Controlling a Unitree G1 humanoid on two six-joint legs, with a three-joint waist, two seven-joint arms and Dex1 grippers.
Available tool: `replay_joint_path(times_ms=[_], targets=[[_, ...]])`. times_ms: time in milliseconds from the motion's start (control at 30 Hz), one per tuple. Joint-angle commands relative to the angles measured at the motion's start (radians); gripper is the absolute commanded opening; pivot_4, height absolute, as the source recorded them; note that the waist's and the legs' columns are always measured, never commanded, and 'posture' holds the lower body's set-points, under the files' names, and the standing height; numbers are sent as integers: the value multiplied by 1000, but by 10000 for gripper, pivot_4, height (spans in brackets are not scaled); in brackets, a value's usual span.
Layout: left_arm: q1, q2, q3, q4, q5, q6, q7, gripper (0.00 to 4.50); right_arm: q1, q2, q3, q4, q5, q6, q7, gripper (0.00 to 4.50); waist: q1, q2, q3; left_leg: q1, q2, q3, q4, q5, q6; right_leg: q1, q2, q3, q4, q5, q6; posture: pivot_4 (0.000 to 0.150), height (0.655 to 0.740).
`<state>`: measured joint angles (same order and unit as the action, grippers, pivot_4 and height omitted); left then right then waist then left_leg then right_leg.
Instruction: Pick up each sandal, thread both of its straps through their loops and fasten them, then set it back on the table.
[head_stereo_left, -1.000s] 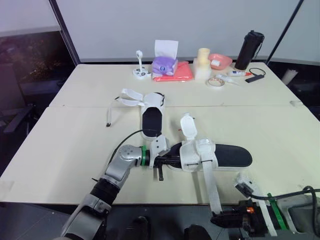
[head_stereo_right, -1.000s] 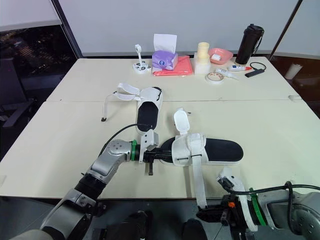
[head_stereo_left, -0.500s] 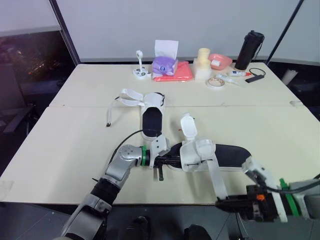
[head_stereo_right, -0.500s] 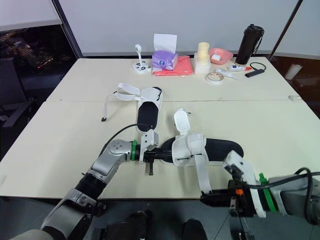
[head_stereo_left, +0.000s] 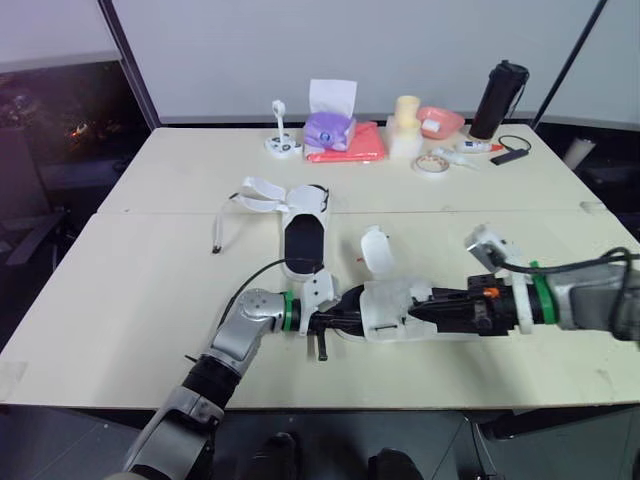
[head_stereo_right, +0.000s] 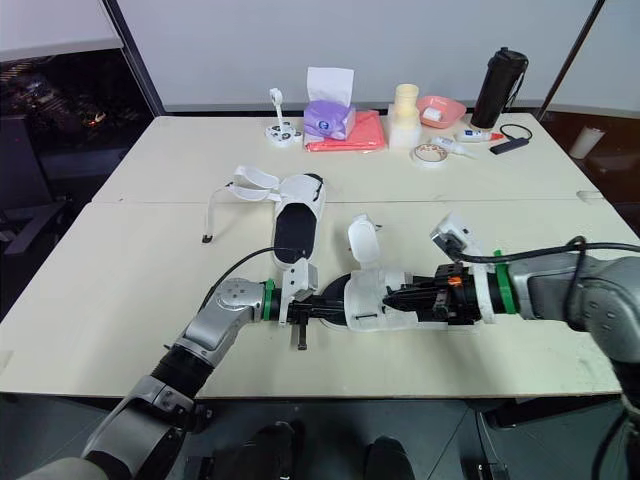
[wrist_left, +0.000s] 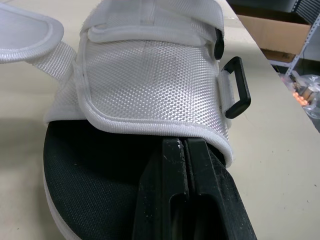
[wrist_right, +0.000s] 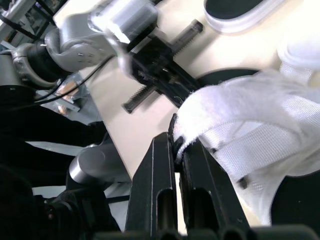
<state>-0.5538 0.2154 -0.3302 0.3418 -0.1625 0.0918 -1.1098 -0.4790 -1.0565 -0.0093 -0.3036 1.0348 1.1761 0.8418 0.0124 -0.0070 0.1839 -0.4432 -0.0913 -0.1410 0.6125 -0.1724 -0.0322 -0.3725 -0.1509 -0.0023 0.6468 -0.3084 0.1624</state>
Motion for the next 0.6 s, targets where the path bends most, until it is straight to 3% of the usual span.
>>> replay_joint_path(times_ms=[33,233,333,533,567,600], targets=[[5,2,-3,8,17,4,13,0,-66,38,57,102,-126,-63,17,685,0,0,0,0,0,0,0,0,0,0,0,0,0,0,0,1500,7400],[10,4,-2,0,15,8,19,0,-169,154,67,285,-246,-119,-17,685,0,0,0,0,-1,0,0,0,0,0,0,0,1,0,0,1500,7400],[13,5,-2,-6,15,11,20,0,-194,185,52,321,-277,-124,-19,10568,1,0,0,0,-1,-1,0,0,0,0,0,0,1,0,0,1500,7400],[15,4,-6,-12,15,14,19,0,-209,232,26,354,-362,-175,-57,40724,-1,0,0,0,-2,-1,-1,0,0,-1,0,0,2,0,0,1500,7400],[16,5,-6,-13,15,14,19,0,-210,233,18,354,-365,-175,-54,44592,-1,0,0,0,-2,-1,-1,0,0,-1,0,0,2,0,0,1500,7400],[16,5,-6,-12,15,14,19,0,-212,235,8,356,-367,-177,-54,44592,-1,0,0,0,-2,-1,0,0,0,-1,0,0,2,0,0,1500,7400]])
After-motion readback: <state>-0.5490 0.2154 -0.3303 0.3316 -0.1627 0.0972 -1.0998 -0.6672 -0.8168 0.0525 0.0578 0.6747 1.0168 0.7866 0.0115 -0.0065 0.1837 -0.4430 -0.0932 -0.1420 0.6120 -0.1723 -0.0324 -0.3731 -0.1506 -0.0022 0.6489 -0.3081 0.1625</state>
